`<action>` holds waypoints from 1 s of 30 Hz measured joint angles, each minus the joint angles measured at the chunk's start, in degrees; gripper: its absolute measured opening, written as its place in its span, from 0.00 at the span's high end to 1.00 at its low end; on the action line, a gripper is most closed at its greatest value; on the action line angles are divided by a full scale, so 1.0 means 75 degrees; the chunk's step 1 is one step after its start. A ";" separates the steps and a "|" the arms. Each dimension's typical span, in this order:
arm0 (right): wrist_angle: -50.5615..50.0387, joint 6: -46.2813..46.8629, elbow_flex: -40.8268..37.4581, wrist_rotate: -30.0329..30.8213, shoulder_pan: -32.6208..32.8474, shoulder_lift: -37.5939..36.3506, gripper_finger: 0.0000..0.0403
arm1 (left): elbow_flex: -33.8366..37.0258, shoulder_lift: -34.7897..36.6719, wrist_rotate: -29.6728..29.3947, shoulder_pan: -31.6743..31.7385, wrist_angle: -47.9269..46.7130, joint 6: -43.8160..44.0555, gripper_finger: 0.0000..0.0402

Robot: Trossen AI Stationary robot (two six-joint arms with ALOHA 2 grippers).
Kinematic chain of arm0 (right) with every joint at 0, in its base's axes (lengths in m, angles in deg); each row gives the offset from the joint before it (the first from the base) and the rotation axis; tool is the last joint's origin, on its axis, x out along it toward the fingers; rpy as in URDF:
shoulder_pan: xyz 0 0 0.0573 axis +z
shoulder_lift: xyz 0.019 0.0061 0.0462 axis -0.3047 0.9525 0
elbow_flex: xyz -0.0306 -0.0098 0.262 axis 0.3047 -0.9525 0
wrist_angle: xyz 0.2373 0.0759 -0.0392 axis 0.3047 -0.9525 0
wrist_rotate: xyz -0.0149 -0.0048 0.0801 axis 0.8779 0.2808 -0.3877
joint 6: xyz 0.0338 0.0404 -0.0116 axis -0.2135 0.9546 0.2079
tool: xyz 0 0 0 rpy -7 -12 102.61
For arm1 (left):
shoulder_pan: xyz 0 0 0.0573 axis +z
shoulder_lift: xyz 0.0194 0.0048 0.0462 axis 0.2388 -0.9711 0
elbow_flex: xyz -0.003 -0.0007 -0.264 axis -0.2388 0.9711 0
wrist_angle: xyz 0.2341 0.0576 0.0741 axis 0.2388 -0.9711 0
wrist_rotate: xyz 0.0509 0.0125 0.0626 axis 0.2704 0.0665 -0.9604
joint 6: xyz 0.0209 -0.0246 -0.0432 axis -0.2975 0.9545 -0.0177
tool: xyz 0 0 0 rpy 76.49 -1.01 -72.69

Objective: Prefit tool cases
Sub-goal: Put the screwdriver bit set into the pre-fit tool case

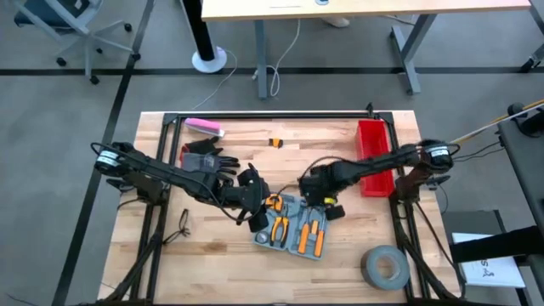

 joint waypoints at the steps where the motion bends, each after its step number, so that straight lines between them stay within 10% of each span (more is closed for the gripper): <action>1: 0.0011 0.0052 0.0096 -0.0007 0.0194 0.0036 0.85 | 0.0000 0.0000 0.0000 -0.0003 0.0025 -0.0059 0.62; 30: 0.1364 -0.0086 0.1014 -0.0034 0.3034 0.1390 0.83 | 0.0000 0.0806 0.0804 -0.0122 -0.0236 0.0501 0.62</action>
